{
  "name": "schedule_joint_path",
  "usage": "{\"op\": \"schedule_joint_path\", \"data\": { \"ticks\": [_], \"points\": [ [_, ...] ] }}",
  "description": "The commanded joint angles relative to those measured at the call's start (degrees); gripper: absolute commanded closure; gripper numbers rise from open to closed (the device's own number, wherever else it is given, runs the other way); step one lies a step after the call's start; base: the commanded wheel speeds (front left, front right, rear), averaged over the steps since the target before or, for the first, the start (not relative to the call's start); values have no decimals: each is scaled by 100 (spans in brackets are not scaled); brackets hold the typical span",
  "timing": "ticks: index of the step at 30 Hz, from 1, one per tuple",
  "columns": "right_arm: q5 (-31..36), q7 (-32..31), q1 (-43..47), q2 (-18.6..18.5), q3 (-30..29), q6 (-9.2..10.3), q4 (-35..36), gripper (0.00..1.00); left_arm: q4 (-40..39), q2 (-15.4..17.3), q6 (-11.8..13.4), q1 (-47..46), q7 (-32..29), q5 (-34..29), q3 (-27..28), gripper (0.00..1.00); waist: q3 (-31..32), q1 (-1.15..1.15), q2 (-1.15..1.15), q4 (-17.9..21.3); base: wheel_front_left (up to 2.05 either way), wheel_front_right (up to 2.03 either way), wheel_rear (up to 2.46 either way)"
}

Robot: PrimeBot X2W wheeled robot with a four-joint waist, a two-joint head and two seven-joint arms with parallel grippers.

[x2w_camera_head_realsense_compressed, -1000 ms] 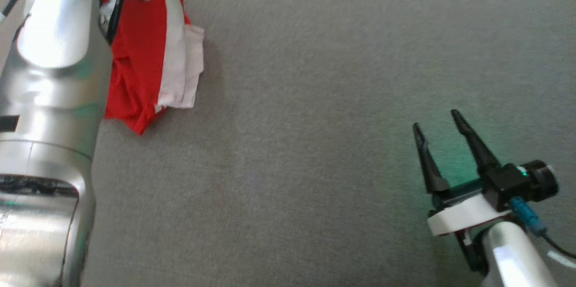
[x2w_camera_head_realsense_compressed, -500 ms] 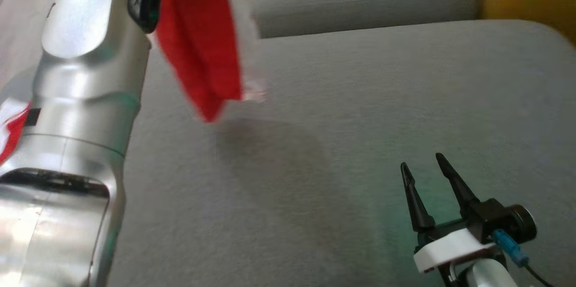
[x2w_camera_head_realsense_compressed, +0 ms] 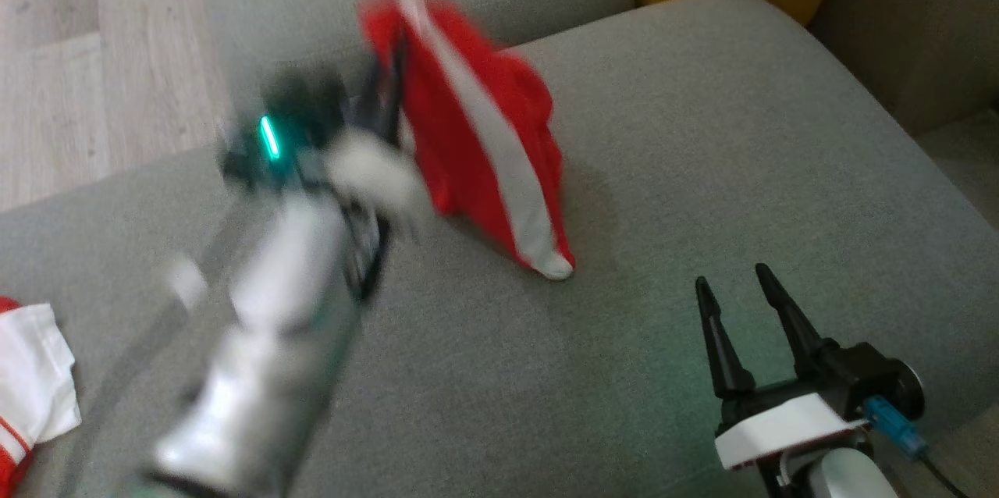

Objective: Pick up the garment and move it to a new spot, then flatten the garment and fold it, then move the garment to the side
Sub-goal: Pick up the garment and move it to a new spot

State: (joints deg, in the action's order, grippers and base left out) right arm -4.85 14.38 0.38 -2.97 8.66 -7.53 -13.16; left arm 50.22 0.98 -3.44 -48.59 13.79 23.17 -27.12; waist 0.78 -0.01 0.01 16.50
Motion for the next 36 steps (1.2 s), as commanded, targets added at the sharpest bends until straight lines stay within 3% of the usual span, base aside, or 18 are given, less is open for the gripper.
{"op": "schedule_joint_path", "data": {
  "ticks": [1,5,8,9,10,11,12,21,30,36],
  "points": [
    [-20,62,-154,9,77,4,204,0,-220,192,166,504,100,91,-44,100,-126,1,-1,-25,0,0,0],
    [50,62,-62,9,-76,4,177,0,-1081,191,588,1843,117,211,-155,100,-268,1,-1,-290,0,0,0],
    [76,62,25,9,-213,4,171,0,-1622,190,712,2678,118,289,-225,100,-255,1,-1,-559,0,0,0],
    [94,62,45,9,-249,4,171,0,-1773,190,746,2904,119,327,-240,65,-236,1,-1,-652,0,0,0],
    [95,62,69,9,-302,4,176,0,-1947,190,793,3105,119,344,-243,23,-207,1,-1,-759,0,0,0],
    [95,62,69,9,-302,4,176,0,-1947,190,793,3105,119,344,-243,23,-207,1,-1,-759,0,0,0],
    [97,62,88,9,-336,4,182,0,-2125,190,844,3296,119,337,-228,0,-173,1,-1,-851,0,0,0],
    [144,62,432,9,-515,4,202,0,-3673,190,1265,4757,120,-698,514,0,248,1,-1,-1671,0,0,0],
    [181,62,855,9,-567,4,215,0,-4725,196,1310,5636,120,-1448,1355,0,635,1,-1,-2049,0,0,0],
    [163,62,1029,9,-528,4,322,0,-5022,359,1229,6060,120,-2085,1362,0,732,1,-1,-2089,0,0,0]
  ]
}}
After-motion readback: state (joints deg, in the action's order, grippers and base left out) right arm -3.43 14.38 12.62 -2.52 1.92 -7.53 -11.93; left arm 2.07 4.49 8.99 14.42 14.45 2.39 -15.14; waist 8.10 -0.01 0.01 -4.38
